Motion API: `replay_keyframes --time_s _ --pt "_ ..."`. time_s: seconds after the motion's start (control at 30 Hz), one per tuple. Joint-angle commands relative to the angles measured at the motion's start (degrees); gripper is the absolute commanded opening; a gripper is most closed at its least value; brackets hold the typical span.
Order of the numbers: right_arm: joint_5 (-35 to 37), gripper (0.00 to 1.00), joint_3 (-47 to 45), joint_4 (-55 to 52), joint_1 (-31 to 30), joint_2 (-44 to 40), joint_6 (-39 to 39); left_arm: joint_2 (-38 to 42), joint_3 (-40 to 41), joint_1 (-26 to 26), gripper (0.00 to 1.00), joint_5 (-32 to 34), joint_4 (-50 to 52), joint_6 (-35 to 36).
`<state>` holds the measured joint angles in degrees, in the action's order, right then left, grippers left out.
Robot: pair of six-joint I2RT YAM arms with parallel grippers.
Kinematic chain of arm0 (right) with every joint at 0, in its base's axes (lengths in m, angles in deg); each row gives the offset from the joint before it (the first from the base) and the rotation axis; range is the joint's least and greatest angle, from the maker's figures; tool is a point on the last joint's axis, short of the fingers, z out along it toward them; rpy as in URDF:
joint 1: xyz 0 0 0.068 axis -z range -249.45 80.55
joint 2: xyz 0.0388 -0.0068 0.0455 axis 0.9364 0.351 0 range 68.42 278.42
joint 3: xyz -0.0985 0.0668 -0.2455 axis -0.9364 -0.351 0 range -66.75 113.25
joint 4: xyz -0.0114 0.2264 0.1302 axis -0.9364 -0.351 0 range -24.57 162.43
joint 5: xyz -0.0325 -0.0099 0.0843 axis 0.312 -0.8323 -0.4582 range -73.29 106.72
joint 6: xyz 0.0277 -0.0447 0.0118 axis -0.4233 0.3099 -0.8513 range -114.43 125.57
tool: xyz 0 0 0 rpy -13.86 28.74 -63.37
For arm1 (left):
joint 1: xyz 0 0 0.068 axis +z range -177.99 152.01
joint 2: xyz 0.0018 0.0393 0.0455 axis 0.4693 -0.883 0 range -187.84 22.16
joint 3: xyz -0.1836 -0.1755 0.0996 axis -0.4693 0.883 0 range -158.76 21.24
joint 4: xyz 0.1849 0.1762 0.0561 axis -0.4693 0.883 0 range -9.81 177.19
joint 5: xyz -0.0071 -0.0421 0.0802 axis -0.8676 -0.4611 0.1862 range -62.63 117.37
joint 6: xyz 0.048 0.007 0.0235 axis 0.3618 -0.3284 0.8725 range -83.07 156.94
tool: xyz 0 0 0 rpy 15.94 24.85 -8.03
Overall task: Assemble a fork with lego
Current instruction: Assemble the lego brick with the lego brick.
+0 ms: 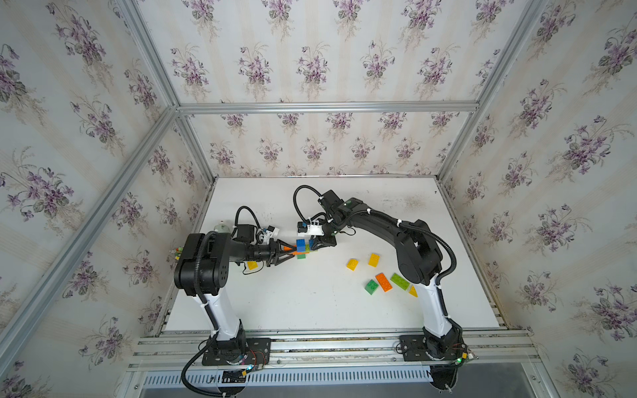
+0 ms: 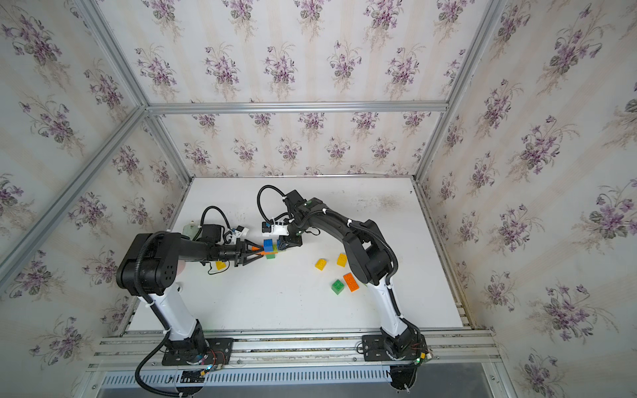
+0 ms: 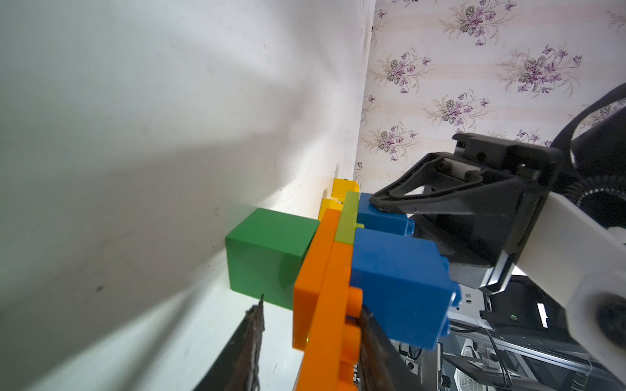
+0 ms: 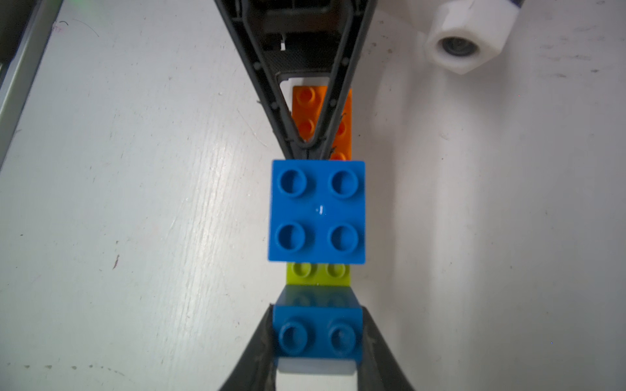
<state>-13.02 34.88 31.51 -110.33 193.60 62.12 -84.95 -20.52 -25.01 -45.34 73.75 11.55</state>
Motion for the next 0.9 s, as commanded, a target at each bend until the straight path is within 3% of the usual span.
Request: replay_keyframes --time_s 0.0,0.5,0.87 --pt "5.4 0.16 0.0 -0.1 -0.8 0.1 -1.2 0.0 0.0 -0.2 0.45 6.6 3.7 1.1" --pt "7.2 0.21 2.0 -0.6 -2.7 -0.4 -3.5 0.0 -0.7 -0.3 0.47 7.4 5.8 1.5" --pt "4.3 0.33 1.4 1.3 -3.0 -1.4 -4.3 4.4 -0.5 -0.7 0.54 6.3 5.3 1.0"
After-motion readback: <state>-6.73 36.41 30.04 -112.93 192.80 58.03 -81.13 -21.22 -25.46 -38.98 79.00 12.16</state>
